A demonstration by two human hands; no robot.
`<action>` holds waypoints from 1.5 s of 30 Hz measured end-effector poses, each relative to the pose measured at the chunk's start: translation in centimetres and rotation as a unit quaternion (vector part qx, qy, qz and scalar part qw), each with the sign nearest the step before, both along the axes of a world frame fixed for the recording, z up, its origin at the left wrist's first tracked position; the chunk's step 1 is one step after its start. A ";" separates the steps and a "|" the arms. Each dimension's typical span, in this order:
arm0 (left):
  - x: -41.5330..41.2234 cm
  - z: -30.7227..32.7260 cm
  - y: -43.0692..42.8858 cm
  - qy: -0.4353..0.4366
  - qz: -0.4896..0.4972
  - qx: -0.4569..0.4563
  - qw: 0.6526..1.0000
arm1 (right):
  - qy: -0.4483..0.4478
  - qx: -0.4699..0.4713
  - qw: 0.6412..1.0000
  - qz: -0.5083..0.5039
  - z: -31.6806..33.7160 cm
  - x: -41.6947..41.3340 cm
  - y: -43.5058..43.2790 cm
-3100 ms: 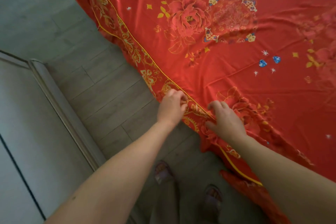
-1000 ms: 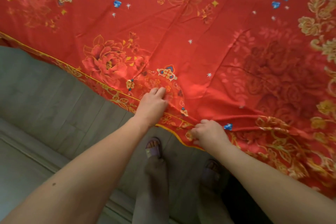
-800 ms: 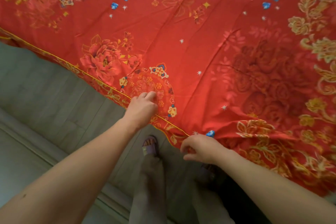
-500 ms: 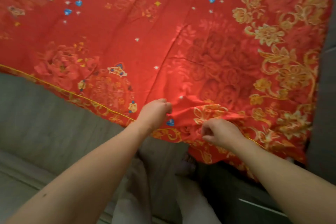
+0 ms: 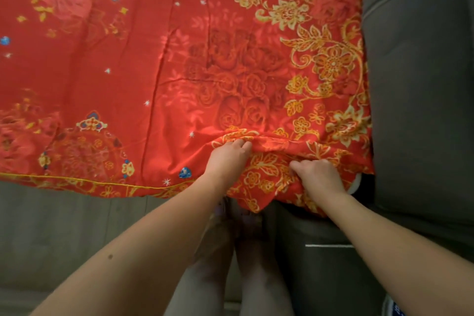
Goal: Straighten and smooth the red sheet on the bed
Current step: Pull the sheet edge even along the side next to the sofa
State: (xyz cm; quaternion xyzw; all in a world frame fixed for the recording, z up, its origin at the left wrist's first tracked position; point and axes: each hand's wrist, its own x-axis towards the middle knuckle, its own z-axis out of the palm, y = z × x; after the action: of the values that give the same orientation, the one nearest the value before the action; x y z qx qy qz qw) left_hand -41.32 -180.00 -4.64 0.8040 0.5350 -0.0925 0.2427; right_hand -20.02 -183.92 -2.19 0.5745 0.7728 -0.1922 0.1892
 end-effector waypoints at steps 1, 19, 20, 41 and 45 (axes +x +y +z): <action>0.3 0.0 0.3 0.012 -0.004 0.005 1.000 | -0.012 -0.016 1.000 0.011 0.1 0.0 0.2; 6.7 0.3 3.1 -0.067 -0.058 -0.103 0.991 | -0.057 -0.115 0.938 -0.322 1.6 7.7 -4.3; 7.4 0.1 3.4 -0.083 -0.050 -0.098 0.990 | -0.038 -0.074 0.923 -0.376 1.4 8.0 -4.5; 24.0 -1.0 6.1 -0.122 0.020 -0.035 0.992 | -0.076 0.002 0.968 -0.240 -0.2 9.2 -3.1; 22.7 -0.9 6.1 -0.088 -0.001 -0.070 0.994 | -0.100 -0.047 0.967 -0.231 0.6 8.7 -2.1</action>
State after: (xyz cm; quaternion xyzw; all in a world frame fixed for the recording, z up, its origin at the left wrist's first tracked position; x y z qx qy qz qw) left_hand -18.60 -173.92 -5.56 0.7903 0.5033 -0.0585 0.3444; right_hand -11.35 -186.01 -1.55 0.7441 0.5867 -0.2080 0.2428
